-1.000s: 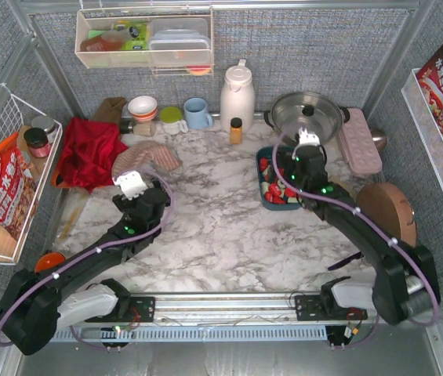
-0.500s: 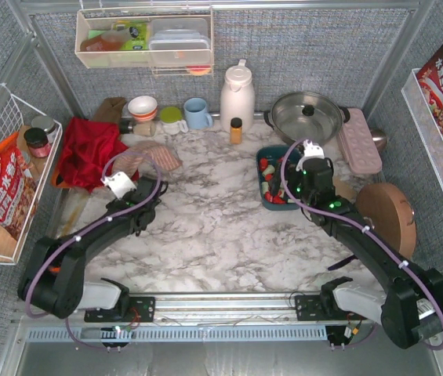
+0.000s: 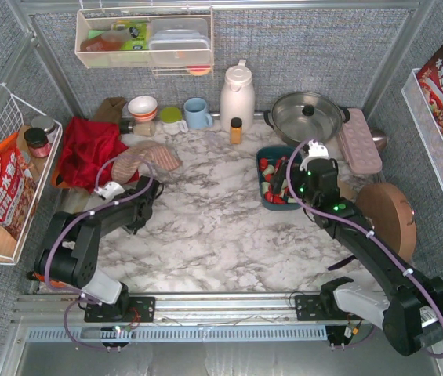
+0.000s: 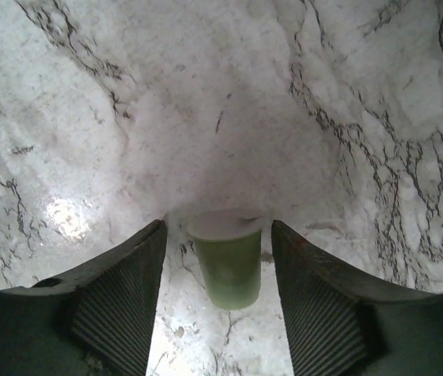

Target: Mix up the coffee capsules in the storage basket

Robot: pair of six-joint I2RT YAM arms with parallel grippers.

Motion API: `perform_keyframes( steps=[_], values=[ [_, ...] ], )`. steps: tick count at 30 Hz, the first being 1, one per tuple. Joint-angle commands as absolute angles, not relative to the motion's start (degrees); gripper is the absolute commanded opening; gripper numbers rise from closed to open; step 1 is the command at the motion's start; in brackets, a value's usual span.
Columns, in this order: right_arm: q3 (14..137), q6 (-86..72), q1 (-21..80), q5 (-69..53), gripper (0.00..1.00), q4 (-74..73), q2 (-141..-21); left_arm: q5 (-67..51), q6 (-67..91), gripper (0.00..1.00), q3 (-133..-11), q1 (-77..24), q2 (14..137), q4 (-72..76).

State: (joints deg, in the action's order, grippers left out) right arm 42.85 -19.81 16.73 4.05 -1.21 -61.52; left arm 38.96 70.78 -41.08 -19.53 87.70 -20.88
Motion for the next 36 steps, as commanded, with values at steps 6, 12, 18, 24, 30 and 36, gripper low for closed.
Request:
perform_keyframes(
  steps=[6, 12, 18, 24, 30, 36],
  values=[
    [42.88, -21.01, 16.52, 4.56, 0.99, -1.59, -61.41, 37.99, 73.78, 0.49, -39.99, -19.19, 89.90, -19.78],
    [42.89, -21.09, 16.35, 5.75, 0.99, -1.88, -61.61, 36.57, 69.54, 0.37, -42.02, -19.52, 87.60, -20.48],
    [42.64, -21.62, 16.09, 8.00, 0.99, -2.20, -61.50, 35.42, 61.29, 0.35, -47.94, -24.31, 85.56, -17.33],
    [41.46, -22.44, 15.75, 9.70, 0.99, -1.43, -60.82, 28.52, 52.03, 0.34, -52.79, -29.37, 84.86, -8.69],
    [39.38, -19.76, 15.51, -5.26, 0.99, 6.75, -61.68, 10.96, 47.21, 0.31, -47.53, -30.83, 81.23, 11.21],
    [37.60, -17.76, 18.28, -26.68, 0.97, 22.05, -66.52, 2.97, 51.17, 0.31, -47.42, -31.13, 79.34, 13.80]
  ],
)
